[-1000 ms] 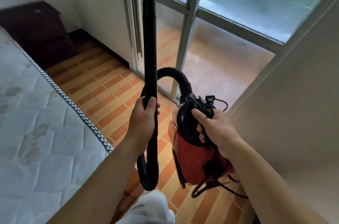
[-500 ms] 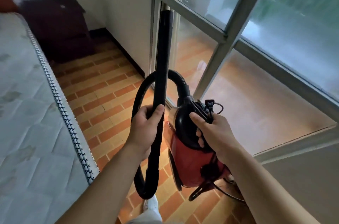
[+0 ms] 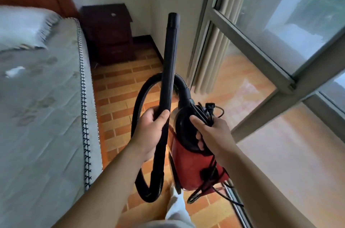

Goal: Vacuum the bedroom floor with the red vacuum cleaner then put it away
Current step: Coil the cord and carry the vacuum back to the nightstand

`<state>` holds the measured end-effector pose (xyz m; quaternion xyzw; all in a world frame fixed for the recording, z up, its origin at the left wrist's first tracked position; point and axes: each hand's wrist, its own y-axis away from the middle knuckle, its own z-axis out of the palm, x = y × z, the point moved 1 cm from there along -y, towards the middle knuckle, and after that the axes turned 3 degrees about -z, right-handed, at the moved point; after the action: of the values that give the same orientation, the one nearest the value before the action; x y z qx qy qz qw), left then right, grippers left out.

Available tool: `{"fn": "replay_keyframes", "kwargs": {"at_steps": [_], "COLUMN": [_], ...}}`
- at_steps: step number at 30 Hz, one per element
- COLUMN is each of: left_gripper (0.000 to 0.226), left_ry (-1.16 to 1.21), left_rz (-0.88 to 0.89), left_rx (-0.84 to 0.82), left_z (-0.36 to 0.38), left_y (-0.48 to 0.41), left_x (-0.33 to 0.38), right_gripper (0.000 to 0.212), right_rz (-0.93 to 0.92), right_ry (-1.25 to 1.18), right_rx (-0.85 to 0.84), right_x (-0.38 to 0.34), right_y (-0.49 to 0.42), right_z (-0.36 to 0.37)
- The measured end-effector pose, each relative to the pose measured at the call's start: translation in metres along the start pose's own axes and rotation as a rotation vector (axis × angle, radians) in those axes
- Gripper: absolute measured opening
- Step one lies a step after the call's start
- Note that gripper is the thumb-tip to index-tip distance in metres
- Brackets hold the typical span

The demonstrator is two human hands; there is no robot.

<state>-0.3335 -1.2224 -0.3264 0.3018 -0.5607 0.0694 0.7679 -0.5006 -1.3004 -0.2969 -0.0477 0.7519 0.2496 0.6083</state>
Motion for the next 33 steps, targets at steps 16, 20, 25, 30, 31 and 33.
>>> {"fn": "replay_keyframes", "kwargs": {"at_steps": [16, 20, 25, 30, 31, 33], "left_gripper": [0.021, 0.012, 0.01, 0.011, 0.012, 0.013], "left_ry": [0.079, 0.132, 0.179, 0.164, 0.154, 0.137], "left_rz": [0.144, 0.138, 0.109, 0.088, 0.086, 0.078], "left_rx": [0.355, 0.417, 0.438, 0.425, 0.418, 0.421], "left_z": [-0.045, -0.084, -0.131, -0.16, -0.164, -0.17], "left_y": [-0.199, -0.267, -0.345, -0.41, -0.422, -0.447], "left_x": [0.106, 0.13, 0.166, 0.203, 0.209, 0.218], "right_gripper": [0.027, 0.03, 0.026, 0.026, 0.026, 0.026], "right_rz": [-0.05, -0.034, -0.03, -0.017, -0.016, -0.012], "right_ry": [0.07, 0.095, 0.115, 0.137, 0.142, 0.155], "right_rx": [-0.246, -0.236, -0.227, -0.233, -0.243, -0.258], "right_x": [-0.097, -0.114, -0.149, -0.18, -0.186, -0.193], "right_y": [-0.273, -0.333, -0.4, -0.464, -0.477, -0.505], "right_z": [0.091, 0.136, 0.191, 0.23, 0.237, 0.25]}}
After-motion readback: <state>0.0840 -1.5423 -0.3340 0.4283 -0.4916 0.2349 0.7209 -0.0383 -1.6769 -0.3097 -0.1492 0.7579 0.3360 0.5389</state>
